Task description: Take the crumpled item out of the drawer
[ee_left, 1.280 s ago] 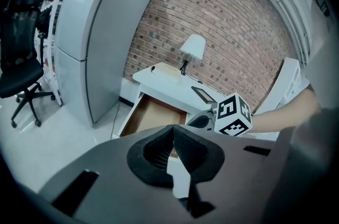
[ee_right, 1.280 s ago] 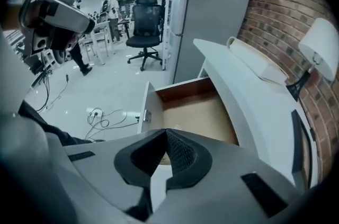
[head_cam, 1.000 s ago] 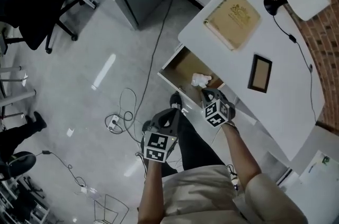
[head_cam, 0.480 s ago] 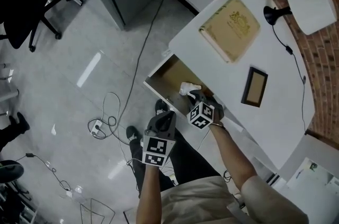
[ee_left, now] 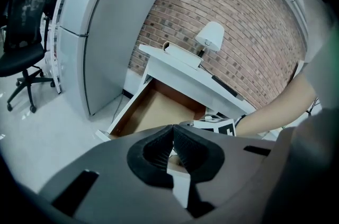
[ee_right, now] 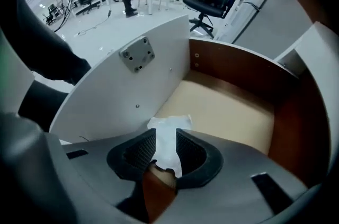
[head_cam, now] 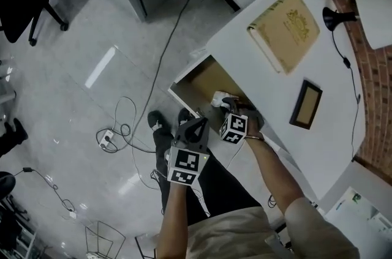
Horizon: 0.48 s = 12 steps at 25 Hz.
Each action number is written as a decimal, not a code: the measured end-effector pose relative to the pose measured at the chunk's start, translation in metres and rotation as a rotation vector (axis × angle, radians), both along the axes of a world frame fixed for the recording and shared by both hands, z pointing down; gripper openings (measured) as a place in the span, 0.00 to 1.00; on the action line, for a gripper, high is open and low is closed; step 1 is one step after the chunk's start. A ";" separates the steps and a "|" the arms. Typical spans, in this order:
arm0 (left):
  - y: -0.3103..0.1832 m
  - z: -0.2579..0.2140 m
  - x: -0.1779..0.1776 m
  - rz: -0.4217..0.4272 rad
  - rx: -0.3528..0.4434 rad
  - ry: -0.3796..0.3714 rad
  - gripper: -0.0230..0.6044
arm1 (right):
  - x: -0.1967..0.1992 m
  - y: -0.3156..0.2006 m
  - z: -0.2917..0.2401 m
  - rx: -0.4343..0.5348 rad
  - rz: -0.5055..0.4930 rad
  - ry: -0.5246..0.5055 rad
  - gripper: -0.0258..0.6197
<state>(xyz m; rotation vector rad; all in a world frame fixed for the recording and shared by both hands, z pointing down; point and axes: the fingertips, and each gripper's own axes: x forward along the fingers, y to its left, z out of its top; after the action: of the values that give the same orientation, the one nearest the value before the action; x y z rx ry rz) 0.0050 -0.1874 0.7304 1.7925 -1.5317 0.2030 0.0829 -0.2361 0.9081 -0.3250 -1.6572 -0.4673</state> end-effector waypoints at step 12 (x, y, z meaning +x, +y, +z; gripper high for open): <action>0.004 0.033 -0.027 -0.082 0.017 0.051 0.06 | 0.009 -0.002 0.045 0.037 -0.173 0.170 0.27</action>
<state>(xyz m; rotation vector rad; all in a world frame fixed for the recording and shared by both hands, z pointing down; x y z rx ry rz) -0.0222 -0.1838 0.7634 1.7304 -1.5713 0.1037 0.0920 -0.2382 0.9534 -0.4702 -1.4601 -0.5829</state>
